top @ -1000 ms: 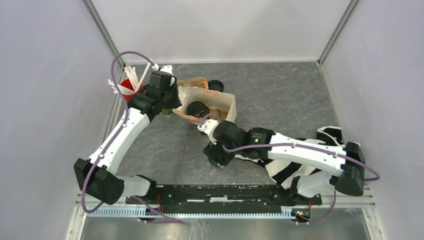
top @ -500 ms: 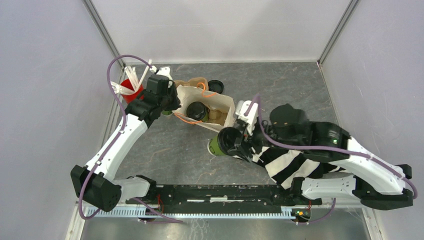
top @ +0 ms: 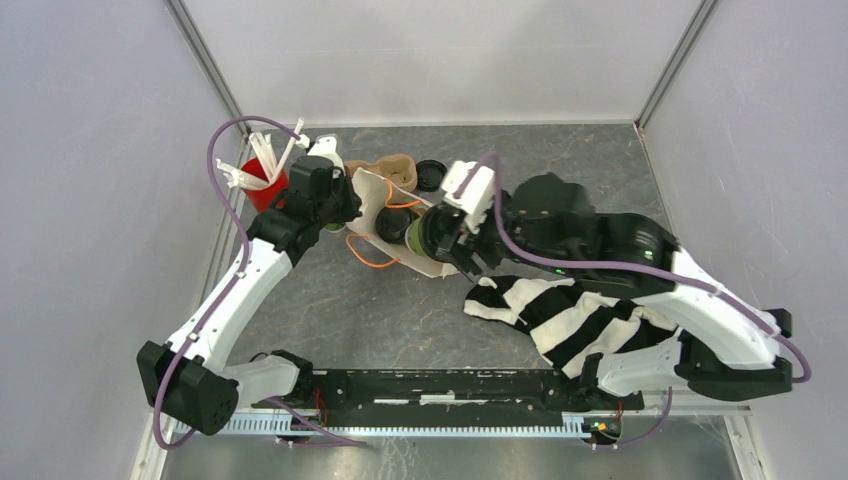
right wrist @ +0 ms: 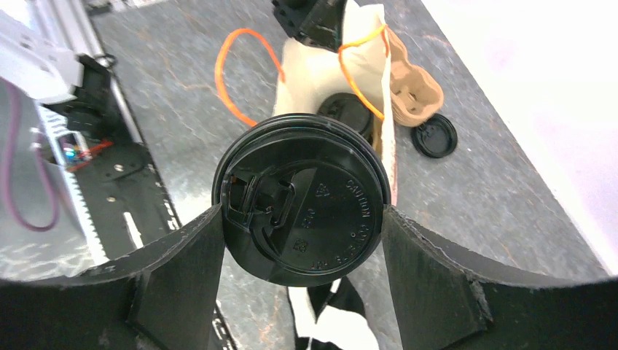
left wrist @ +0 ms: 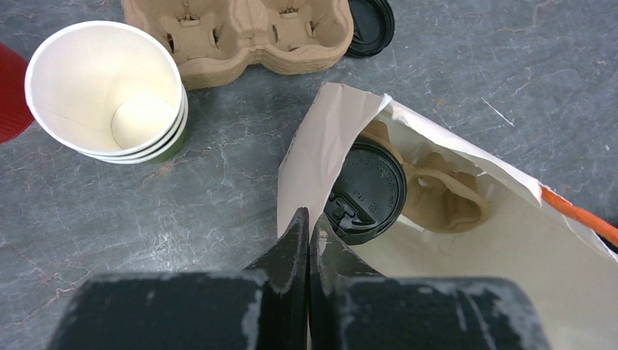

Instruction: Pack the takeout coffee

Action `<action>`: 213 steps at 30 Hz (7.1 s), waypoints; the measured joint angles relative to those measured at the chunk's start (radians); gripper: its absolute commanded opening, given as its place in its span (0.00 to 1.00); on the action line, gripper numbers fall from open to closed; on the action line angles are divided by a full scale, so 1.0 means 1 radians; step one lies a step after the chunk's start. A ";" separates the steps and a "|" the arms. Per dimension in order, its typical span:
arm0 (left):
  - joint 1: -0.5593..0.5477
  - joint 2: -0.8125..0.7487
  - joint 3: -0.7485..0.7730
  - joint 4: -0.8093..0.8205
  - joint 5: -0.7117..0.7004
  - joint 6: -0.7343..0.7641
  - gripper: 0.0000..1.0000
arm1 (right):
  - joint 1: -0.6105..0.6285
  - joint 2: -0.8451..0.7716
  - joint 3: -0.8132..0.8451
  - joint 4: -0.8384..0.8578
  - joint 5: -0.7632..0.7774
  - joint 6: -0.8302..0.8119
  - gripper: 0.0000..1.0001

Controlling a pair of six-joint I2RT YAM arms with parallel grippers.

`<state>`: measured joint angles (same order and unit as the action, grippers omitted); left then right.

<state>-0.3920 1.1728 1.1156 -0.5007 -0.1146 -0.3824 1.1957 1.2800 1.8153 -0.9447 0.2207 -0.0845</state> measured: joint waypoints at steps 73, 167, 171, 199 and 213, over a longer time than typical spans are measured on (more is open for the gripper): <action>0.000 -0.246 -0.222 0.151 0.072 0.001 0.02 | -0.070 0.262 -0.343 0.256 0.203 -0.281 0.55; 0.000 -0.442 -0.440 0.165 0.269 -0.021 0.02 | -0.229 0.205 -0.570 0.536 -0.020 -0.639 0.50; 0.000 -0.436 -0.434 0.158 0.261 -0.021 0.02 | -0.230 0.196 -0.570 0.503 -0.072 -0.638 0.49; 0.000 -0.401 -0.411 0.136 0.246 -0.020 0.02 | -0.243 0.222 -0.481 0.436 -0.112 -0.583 0.48; 0.000 -0.389 -0.408 0.135 0.247 0.001 0.02 | -0.243 0.250 -0.472 0.438 -0.146 -0.526 0.49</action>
<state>-0.3920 0.7834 0.7078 -0.3656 0.1322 -0.3817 0.9524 1.5303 1.3434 -0.5064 0.0742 -0.6106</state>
